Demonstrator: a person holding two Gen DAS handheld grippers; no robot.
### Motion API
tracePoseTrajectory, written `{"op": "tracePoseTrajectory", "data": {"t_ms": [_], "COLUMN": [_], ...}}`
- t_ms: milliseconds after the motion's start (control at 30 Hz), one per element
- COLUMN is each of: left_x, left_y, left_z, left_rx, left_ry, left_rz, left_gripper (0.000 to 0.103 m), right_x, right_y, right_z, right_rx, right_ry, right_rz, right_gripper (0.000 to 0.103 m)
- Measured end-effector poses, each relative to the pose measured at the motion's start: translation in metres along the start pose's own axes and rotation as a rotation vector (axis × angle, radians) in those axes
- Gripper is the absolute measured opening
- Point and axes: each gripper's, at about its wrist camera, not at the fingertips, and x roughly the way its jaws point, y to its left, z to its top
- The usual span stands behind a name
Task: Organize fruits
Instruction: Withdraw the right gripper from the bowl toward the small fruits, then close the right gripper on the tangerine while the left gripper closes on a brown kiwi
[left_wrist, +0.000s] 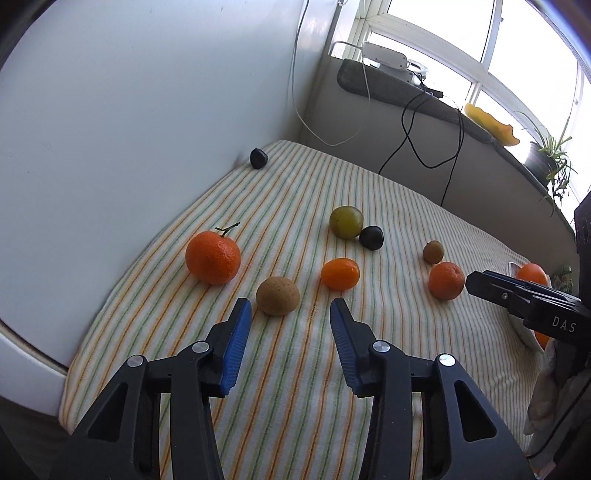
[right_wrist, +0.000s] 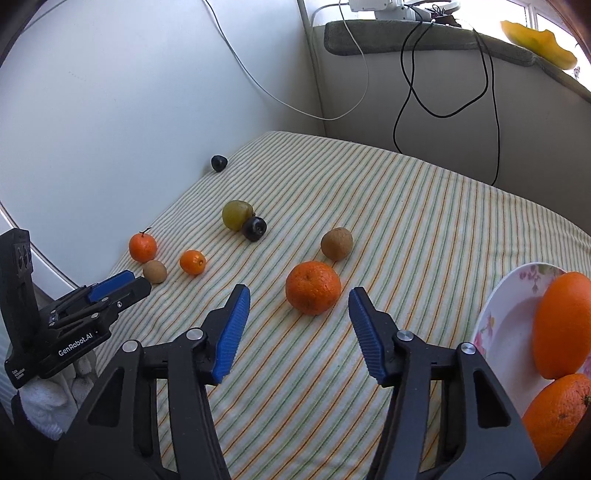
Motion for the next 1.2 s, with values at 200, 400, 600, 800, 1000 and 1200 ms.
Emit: {"op": "tracePoseTrajectory", "data": {"t_ms": [200,400,600,800,1000,1200], "left_x": [0.006,0.013,0.019,0.026,0.025,0.021], "left_y": [0.001,0.000,0.001,0.001,0.002,0.001], "left_z": [0.004,0.005,0.008,0.008,0.008,0.008], "left_rx": [0.004,0.009,0.013,0.016,0.011,0.009], "left_ry": [0.005,0.022,0.035,0.044,0.041,0.033], "left_rz": [0.005,0.011,0.023,0.035,0.032,0.025], "left_gripper": [0.042,0.042,0.039,0.030,0.026,0.026], "right_x": [0.015,0.026,0.034,0.039,0.041,0.037], "right_y": [-0.005,-0.005,-0.006,-0.005,-0.002,-0.001], "right_z": [0.003,0.003,0.005,0.006,0.006,0.005], "right_rx": [0.006,-0.008,-0.009,-0.015,-0.018,-0.017], "right_ry": [0.019,0.044,0.051,0.068,0.072,0.069], "right_rz": [-0.020,-0.016,-0.021,-0.018,-0.014,-0.010], "right_gripper": [0.057,0.056,0.053,0.046,0.043,0.042]}}
